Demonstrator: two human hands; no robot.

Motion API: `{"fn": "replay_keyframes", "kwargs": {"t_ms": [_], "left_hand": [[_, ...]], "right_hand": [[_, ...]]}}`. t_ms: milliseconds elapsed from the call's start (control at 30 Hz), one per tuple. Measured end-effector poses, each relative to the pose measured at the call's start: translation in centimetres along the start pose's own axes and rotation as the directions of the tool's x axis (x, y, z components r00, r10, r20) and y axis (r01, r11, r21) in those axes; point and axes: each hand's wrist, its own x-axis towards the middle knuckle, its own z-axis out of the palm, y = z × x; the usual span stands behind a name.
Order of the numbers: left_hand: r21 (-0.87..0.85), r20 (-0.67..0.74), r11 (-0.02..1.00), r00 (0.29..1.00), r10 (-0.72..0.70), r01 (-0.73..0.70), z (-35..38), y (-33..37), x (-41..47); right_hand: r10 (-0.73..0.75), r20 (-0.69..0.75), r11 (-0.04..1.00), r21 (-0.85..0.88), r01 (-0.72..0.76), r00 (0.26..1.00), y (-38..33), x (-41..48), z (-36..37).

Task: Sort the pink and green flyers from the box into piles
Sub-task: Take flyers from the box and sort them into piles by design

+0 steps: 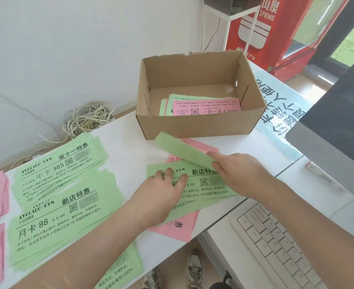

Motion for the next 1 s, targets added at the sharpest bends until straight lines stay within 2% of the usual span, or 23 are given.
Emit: {"fn": "replay_keyframes", "kwargs": {"t_ms": [100,200,300,400,467,533,567,600,633,667,733,867,1000], "left_hand": [[0.002,-0.137,1.000,0.990,-0.013,0.014,0.2,-0.2,-0.1],[-0.058,-0.216,0.997,0.976,0.035,-0.048,-0.2,-0.5,-1.2],[-0.062,-0.324,0.984,0.936,0.139,-0.167,-1.0,-0.5,-2.8],[-0.117,-0.443,0.961,0.879,0.175,-0.250,-1.7,0.7,-2.6],[-0.150,-0.437,0.967,0.891,0.121,-0.205,-2.0,2.2,-1.1],[-0.215,-0.211,0.975,0.978,-0.001,-0.046,-2.0,3.6,0.7],[-0.245,-0.081,0.969,0.995,-0.049,0.028,-1.9,4.2,1.3],[-0.246,-0.017,0.967,0.997,-0.075,0.068,-1.8,4.8,1.9],[-0.240,-0.011,0.967,0.996,-0.089,0.084,-1.8,5.2,2.3],[-0.235,-0.017,0.968,0.995,-0.099,0.092,-1.8,5.5,2.7],[-0.226,-0.027,0.967,0.992,-0.122,0.113,-1.6,5.9,3.1],[-0.185,-0.029,0.972,0.988,-0.154,0.147,-1.6,6.0,3.5],[-0.140,-0.067,0.983,0.989,-0.131,0.121,-1.4,5.5,3.6]], "right_hand": [[-0.123,0.013,0.977,-0.171,0.124,0.992,-0.4,-0.5,1.2],[-0.140,0.112,0.939,-0.299,0.168,0.984,-0.5,-1.1,2.1],[-0.136,0.127,0.937,-0.305,0.169,0.983,-0.3,-1.4,2.7],[-0.132,0.106,0.949,-0.275,0.157,0.986,-0.2,-1.5,2.8],[-0.127,0.107,0.957,-0.250,0.151,0.986,0.0,-1.6,2.7],[-0.138,0.106,0.971,-0.180,0.155,0.985,0.4,-1.8,2.5],[-0.135,0.100,0.981,-0.127,0.147,0.986,0.6,-1.9,2.3],[-0.110,0.079,0.993,-0.023,0.112,0.991,1.0,-1.9,2.1],[-0.033,0.065,0.990,0.139,0.024,0.997,1.3,-1.8,1.8],[0.073,0.055,0.942,0.323,-0.087,0.996,1.6,-1.8,1.4],[0.270,0.045,0.758,0.606,-0.241,0.962,2.0,-1.8,1.2],[0.365,0.083,0.648,0.692,-0.317,0.927,1.6,-2.0,1.8],[0.390,0.159,0.443,0.831,-0.336,0.907,0.6,-1.7,1.9]]}}
